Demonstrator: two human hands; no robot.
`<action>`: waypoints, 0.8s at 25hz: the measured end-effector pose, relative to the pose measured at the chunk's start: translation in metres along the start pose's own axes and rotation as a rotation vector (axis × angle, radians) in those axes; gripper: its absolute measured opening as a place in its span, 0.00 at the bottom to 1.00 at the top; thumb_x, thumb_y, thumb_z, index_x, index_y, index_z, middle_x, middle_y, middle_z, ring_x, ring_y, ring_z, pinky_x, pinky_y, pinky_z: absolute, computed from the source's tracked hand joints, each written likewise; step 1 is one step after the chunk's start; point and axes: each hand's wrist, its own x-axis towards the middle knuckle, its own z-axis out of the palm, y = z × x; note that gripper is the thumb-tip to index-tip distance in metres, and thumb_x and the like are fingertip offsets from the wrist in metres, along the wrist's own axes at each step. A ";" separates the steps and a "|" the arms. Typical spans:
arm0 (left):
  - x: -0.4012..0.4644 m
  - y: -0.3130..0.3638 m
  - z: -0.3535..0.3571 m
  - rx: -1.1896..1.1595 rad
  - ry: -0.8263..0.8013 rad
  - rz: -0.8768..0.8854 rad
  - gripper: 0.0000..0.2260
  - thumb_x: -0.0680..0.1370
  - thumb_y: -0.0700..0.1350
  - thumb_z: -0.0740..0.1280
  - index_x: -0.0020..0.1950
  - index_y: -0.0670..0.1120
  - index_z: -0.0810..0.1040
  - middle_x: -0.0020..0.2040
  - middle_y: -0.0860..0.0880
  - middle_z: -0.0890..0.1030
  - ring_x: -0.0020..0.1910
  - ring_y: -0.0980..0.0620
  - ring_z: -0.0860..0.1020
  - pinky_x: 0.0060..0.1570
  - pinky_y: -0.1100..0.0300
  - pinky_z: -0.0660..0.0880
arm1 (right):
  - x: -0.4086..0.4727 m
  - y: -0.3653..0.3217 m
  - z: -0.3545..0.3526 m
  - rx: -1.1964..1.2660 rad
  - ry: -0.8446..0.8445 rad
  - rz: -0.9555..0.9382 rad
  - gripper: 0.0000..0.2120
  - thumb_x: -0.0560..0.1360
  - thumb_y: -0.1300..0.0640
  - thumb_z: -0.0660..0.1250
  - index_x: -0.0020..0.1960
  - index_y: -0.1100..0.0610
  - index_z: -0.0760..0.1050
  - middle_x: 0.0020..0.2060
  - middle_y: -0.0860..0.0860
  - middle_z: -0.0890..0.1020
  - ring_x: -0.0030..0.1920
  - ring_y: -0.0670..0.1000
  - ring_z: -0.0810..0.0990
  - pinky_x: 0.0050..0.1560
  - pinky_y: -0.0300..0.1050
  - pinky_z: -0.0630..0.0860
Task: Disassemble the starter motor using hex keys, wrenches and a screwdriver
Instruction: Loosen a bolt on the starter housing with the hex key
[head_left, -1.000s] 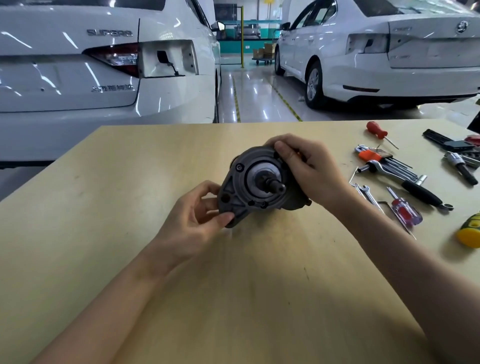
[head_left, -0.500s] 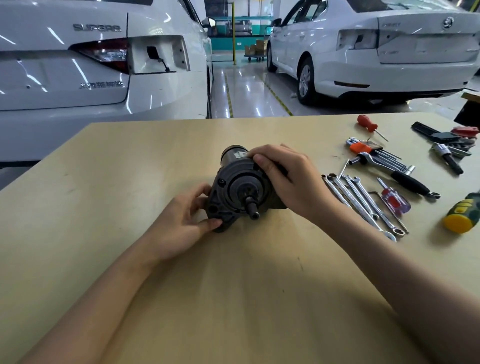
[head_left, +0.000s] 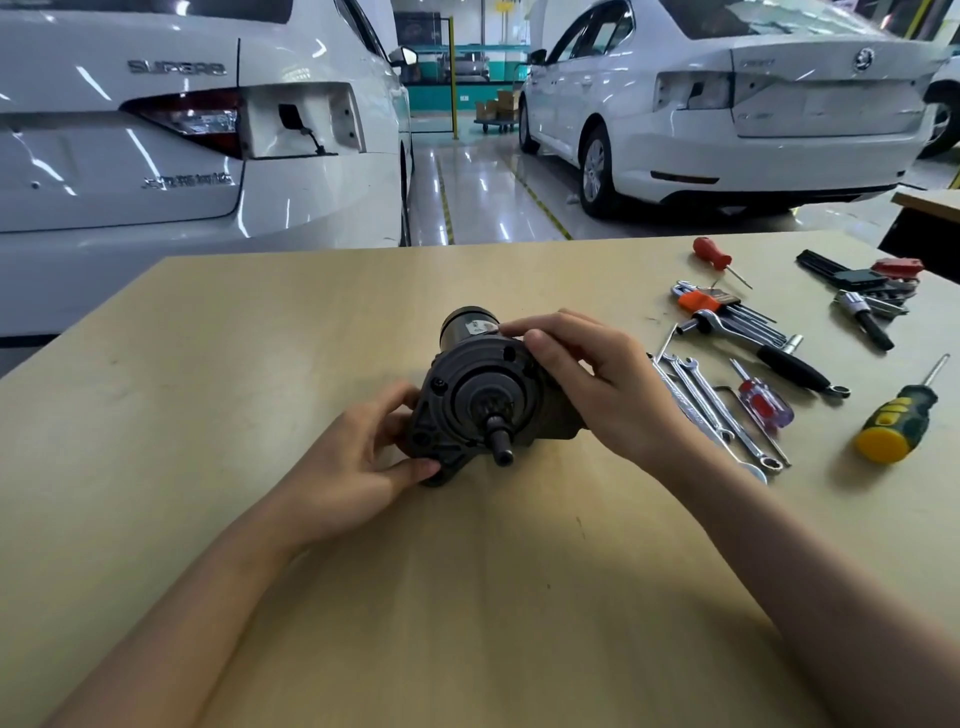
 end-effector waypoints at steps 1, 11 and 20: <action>-0.001 0.000 0.000 -0.010 -0.001 -0.001 0.17 0.72 0.31 0.71 0.54 0.49 0.75 0.47 0.53 0.84 0.49 0.57 0.80 0.51 0.70 0.72 | -0.001 0.002 -0.005 0.061 0.023 0.046 0.10 0.80 0.56 0.61 0.54 0.48 0.80 0.40 0.40 0.80 0.43 0.41 0.78 0.44 0.34 0.71; 0.000 0.001 0.001 -0.023 0.033 -0.024 0.18 0.73 0.30 0.70 0.53 0.51 0.75 0.45 0.54 0.84 0.47 0.60 0.80 0.48 0.74 0.70 | -0.004 0.071 -0.096 -0.610 0.283 0.620 0.18 0.68 0.73 0.60 0.50 0.62 0.83 0.47 0.61 0.83 0.51 0.60 0.79 0.54 0.46 0.73; -0.002 -0.004 0.000 0.040 0.053 -0.025 0.17 0.73 0.32 0.71 0.54 0.52 0.75 0.47 0.56 0.84 0.51 0.60 0.80 0.53 0.70 0.72 | 0.007 0.095 -0.081 -0.765 0.026 0.605 0.10 0.69 0.67 0.67 0.44 0.58 0.85 0.44 0.57 0.81 0.53 0.57 0.75 0.46 0.45 0.71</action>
